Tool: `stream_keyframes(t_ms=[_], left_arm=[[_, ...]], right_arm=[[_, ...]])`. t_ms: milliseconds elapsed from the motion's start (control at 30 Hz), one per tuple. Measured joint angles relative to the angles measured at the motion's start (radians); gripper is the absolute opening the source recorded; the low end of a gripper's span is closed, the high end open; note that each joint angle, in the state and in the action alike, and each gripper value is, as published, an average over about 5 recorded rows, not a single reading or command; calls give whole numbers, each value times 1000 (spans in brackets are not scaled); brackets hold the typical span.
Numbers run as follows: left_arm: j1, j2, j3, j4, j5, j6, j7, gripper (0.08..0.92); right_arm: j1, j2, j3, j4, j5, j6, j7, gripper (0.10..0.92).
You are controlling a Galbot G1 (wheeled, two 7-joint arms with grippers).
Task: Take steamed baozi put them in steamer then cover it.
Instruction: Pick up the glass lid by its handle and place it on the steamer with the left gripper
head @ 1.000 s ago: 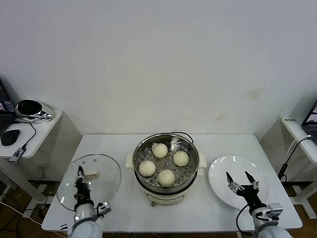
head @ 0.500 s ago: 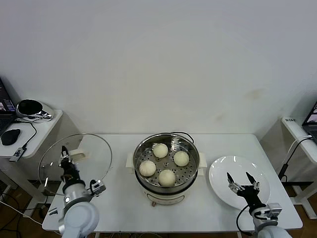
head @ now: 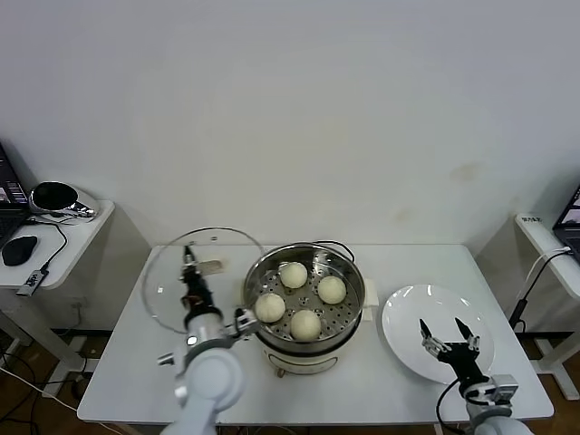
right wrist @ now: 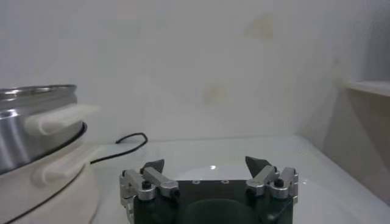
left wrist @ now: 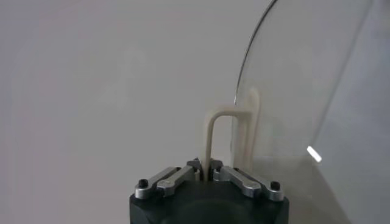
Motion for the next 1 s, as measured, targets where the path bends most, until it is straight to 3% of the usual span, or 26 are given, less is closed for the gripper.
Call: stream_keyframes(t_ms=[433, 1000], left_arm=[[-117, -106, 217, 88, 25, 0, 59, 148], [-145, -144, 318, 187, 42, 0, 51, 148]], right_arm=[[-1, 8, 18, -14, -10, 0, -1, 823], [12, 11, 23, -24, -14, -6, -3, 823]])
